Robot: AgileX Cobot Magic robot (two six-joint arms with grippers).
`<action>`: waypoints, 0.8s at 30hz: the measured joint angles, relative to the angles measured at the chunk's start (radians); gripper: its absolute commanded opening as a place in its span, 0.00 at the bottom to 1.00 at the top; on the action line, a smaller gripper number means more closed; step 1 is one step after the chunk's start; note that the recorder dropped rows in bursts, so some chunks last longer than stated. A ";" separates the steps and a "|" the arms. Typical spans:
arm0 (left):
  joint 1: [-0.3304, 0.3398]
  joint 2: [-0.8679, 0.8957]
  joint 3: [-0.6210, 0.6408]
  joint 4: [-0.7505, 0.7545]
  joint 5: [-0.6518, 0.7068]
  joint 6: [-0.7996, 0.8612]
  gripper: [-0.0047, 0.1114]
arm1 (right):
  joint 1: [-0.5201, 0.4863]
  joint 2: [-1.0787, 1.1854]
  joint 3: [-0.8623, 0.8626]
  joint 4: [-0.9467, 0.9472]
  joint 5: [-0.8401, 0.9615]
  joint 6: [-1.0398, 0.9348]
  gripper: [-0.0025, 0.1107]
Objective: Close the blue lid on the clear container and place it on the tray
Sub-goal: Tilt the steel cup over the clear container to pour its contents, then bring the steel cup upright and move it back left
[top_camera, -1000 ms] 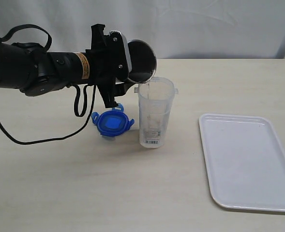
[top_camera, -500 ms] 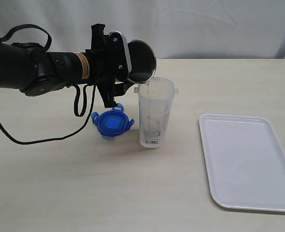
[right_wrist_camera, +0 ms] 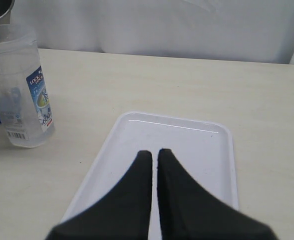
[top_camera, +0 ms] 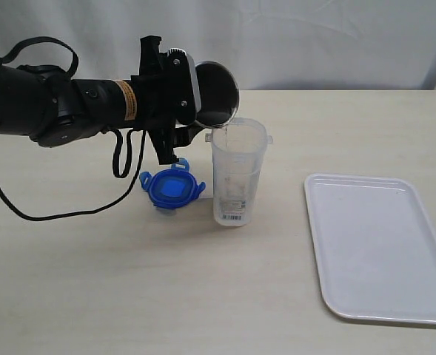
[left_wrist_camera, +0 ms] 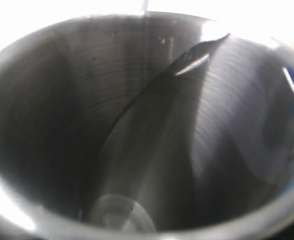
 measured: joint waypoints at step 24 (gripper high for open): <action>0.009 0.006 0.000 -0.177 -0.030 -0.286 0.04 | 0.000 0.000 0.000 0.000 0.000 0.000 0.06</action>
